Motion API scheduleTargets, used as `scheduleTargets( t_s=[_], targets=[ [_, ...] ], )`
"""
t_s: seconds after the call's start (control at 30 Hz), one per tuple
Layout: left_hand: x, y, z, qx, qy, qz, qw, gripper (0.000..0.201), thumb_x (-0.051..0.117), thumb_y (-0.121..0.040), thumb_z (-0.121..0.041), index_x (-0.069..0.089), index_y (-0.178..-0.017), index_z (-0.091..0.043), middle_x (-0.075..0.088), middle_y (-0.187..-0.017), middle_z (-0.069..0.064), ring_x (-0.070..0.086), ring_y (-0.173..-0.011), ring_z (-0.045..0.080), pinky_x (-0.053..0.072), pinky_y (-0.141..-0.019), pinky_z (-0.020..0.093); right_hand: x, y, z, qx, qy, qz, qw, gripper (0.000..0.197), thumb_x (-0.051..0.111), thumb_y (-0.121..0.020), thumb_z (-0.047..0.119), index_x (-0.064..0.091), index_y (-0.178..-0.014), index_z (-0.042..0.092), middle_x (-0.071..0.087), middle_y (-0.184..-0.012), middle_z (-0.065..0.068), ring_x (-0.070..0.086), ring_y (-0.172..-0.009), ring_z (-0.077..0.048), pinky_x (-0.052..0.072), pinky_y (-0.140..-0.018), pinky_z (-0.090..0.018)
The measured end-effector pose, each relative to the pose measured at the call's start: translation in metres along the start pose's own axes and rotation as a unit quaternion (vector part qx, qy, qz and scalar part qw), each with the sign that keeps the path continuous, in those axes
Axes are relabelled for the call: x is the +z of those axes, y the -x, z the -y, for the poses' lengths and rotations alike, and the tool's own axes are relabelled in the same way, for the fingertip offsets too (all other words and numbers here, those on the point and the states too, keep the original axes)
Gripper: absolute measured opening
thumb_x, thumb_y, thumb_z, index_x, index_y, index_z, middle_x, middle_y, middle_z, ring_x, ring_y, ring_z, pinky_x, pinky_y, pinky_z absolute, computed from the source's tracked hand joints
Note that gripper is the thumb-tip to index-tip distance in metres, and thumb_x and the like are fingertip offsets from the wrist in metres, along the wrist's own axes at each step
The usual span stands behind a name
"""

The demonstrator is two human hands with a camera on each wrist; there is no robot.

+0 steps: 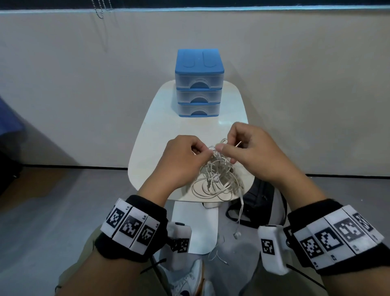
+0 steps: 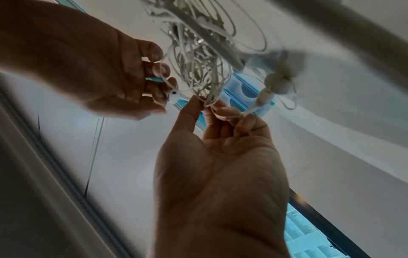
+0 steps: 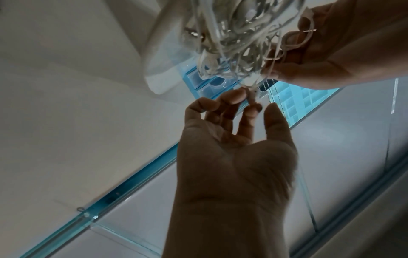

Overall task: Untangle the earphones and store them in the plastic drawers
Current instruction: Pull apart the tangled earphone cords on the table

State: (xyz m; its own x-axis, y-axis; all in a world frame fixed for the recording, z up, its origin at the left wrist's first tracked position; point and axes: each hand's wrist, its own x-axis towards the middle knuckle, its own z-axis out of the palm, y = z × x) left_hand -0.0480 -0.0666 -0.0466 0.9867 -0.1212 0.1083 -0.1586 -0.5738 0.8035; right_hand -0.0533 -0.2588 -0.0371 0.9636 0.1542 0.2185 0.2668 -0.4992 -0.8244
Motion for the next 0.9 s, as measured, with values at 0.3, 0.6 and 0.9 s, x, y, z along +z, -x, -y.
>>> scheduleTargets(
  t_s=[0.3, 0.6, 0.9],
  targets=[
    [-0.014, 0.001, -0.001, -0.031, 0.069, 0.011, 0.997, 0.014, 0.07, -0.097, -0.021, 0.07, -0.088, -0.01, 0.074, -0.075, 0.006, 0.068, -0.06, 0.027, 0.055, -0.053, 0.029, -0.003, -0.002, 0.008, 0.0, 0.096, 0.028, 0.995, 0.012, 0.073, -0.086, 0.015, 0.07, -0.077, 0.024, 0.066, -0.07, 0.012, 0.052, -0.055, -0.003, 0.041, -0.06, -0.019],
    [-0.013, 0.003, -0.007, -0.041, 0.093, 0.036, 0.994, 0.017, 0.069, -0.099, -0.021, 0.068, -0.09, -0.006, 0.073, -0.076, 0.011, 0.071, -0.057, 0.019, 0.063, -0.065, 0.039, 0.001, -0.001, 0.014, -0.003, 0.149, 0.059, 0.987, 0.014, 0.078, -0.083, 0.014, 0.072, -0.073, 0.022, 0.065, -0.059, 0.008, 0.058, -0.057, -0.004, 0.047, -0.061, -0.022],
    [-0.016, 0.004, -0.009, -0.048, 0.136, 0.078, 0.987, 0.02, 0.067, -0.1, -0.023, 0.071, -0.09, -0.005, 0.074, -0.085, 0.013, 0.068, -0.062, 0.016, 0.058, -0.067, 0.034, 0.004, -0.002, 0.016, 0.006, 0.066, -0.012, 0.998, 0.012, 0.078, -0.084, 0.016, 0.073, -0.073, 0.021, 0.071, -0.071, 0.0, 0.053, -0.055, -0.002, 0.046, -0.061, -0.023]
  ],
)
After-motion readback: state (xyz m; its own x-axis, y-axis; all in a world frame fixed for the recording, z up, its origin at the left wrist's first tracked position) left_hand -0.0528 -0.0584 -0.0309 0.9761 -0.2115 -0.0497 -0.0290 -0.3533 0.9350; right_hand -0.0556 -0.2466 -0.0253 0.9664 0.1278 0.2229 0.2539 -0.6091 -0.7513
